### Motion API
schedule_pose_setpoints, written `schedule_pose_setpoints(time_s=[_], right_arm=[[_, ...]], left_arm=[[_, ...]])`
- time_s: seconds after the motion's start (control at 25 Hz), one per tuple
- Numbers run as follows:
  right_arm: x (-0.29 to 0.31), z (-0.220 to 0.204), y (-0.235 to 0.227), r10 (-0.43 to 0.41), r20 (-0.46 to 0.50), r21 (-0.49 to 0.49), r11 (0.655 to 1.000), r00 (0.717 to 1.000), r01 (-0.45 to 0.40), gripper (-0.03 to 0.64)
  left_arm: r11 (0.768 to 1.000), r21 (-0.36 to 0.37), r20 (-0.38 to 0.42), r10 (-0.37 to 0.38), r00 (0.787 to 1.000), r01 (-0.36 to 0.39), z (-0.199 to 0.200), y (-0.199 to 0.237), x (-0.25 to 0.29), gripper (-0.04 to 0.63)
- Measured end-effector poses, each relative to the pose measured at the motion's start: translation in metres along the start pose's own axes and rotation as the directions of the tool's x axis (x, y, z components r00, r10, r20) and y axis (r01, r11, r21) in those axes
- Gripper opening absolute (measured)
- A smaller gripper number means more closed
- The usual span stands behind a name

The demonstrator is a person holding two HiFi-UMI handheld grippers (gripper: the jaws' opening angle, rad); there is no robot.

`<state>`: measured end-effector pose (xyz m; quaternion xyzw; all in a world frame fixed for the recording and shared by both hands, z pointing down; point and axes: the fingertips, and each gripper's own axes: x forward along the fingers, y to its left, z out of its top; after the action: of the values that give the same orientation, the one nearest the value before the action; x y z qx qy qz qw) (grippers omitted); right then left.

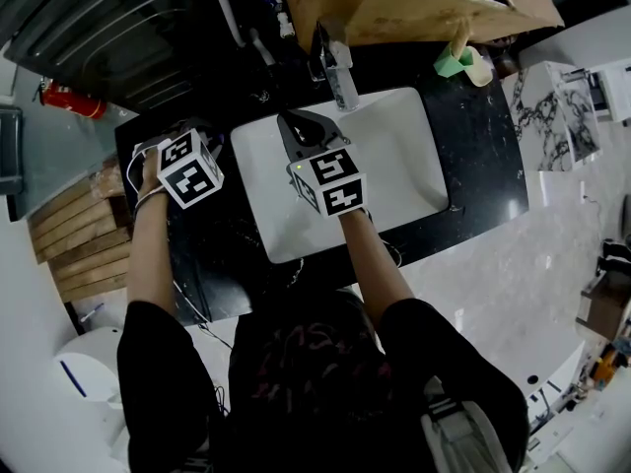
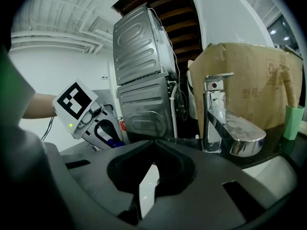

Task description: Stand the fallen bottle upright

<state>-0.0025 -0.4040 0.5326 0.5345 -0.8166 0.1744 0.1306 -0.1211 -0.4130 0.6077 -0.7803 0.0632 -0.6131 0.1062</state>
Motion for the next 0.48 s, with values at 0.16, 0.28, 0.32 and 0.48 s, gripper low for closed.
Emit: schedule_pose_setpoints(time_s=[0.16,0.28,0.32,0.48], right_arm=[[-0.002,0.000,0.004,0.005,0.000,-0.007,1.000,1.000,-0.005,0.011],[-0.005,0.002,0.008,0.007,0.001,-0.013,1.000,1.000,-0.007,0.011],[-0.006,0.003,0.009,0.008,0.002,-0.014,1.000,1.000,-0.008,0.011],[-0.008,0.007,0.013,0.011,0.010,-0.020,1.000,1.000,-0.011,0.011]], left_arm=[[0.999,-0.023,0.039,0.044,0.998,-0.043,0.002,0.005,-0.011,0.086],[0.995,-0.064,0.093,0.084,0.992,-0.079,0.006,0.012,-0.026,0.086],[0.993,-0.082,0.116,0.098,0.988,-0.089,0.008,0.014,-0.032,0.086],[0.979,-0.159,0.195,0.157,0.968,-0.126,0.010,0.024,-0.056,0.086]])
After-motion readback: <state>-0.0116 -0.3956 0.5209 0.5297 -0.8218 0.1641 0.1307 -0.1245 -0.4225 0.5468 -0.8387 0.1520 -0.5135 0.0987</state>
